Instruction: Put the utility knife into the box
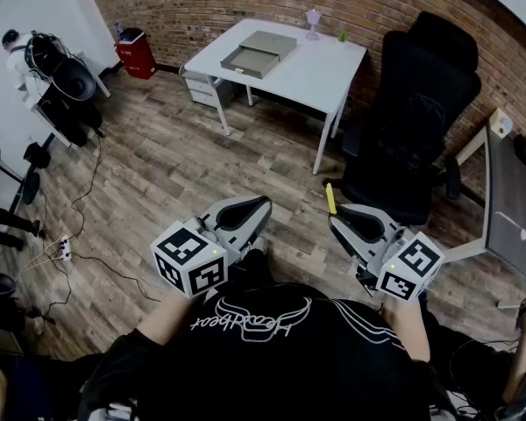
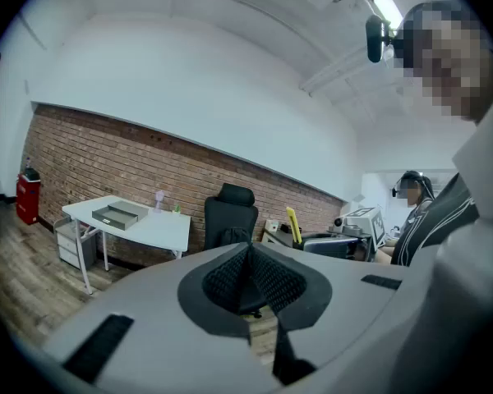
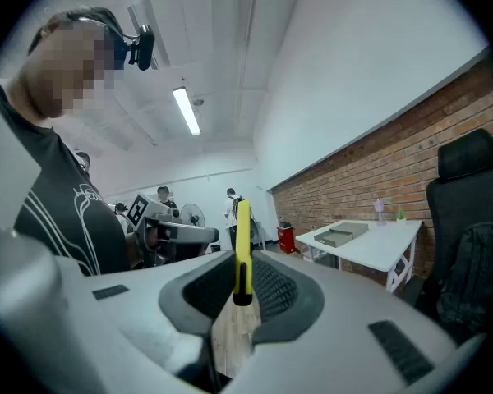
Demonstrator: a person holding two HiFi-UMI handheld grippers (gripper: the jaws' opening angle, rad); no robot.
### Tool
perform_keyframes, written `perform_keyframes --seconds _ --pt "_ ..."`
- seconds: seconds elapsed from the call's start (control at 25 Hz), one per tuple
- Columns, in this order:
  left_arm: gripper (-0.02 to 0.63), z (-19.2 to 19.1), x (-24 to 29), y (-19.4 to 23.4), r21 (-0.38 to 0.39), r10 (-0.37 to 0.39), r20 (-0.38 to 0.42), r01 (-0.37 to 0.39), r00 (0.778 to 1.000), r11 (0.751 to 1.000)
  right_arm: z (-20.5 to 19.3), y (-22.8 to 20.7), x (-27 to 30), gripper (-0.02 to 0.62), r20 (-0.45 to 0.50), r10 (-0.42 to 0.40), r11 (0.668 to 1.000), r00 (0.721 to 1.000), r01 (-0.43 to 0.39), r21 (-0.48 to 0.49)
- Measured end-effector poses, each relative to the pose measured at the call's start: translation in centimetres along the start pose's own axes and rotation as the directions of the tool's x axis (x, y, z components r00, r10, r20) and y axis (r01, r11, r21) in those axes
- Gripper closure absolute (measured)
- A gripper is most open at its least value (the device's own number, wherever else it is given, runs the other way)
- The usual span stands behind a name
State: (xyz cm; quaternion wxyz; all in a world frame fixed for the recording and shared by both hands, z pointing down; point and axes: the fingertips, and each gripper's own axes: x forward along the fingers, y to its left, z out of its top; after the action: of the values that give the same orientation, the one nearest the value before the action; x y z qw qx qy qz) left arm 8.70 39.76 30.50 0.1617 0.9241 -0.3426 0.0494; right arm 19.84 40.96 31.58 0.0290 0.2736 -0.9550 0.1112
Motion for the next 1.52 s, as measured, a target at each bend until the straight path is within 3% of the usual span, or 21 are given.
perform_keyframes --seconds 0.4,0.68,1.08,1.52 --pt "0.569 -0.6 0.9 0.5 -0.011 -0.006 -0.021 0.006 1.0 1.0 -0.1 -1.2 -0.2 0.529 0.001 -0.036 0.999 0.999 0.036 0.015" --pt "0.569 -0.9 2.0 3.7 -0.047 -0.003 -0.016 0.002 1.0 0.999 -0.7 -2.9 2.8 0.529 -0.047 -0.019 1.0 0.999 0.02 0.009" --pt "0.569 0.1 6.5 13.2 -0.111 -0.004 -0.04 0.0 0.999 0.994 -0.6 -9.8 10.5 0.528 -0.096 -0.013 0.998 0.995 0.018 0.057" --pt "0.569 5.6 13.9 27.2 -0.115 -0.041 -0.057 0.035 0.998 0.993 3.0 -20.5 21.3 0.528 -0.141 -0.065 0.995 0.988 0.075 0.07"
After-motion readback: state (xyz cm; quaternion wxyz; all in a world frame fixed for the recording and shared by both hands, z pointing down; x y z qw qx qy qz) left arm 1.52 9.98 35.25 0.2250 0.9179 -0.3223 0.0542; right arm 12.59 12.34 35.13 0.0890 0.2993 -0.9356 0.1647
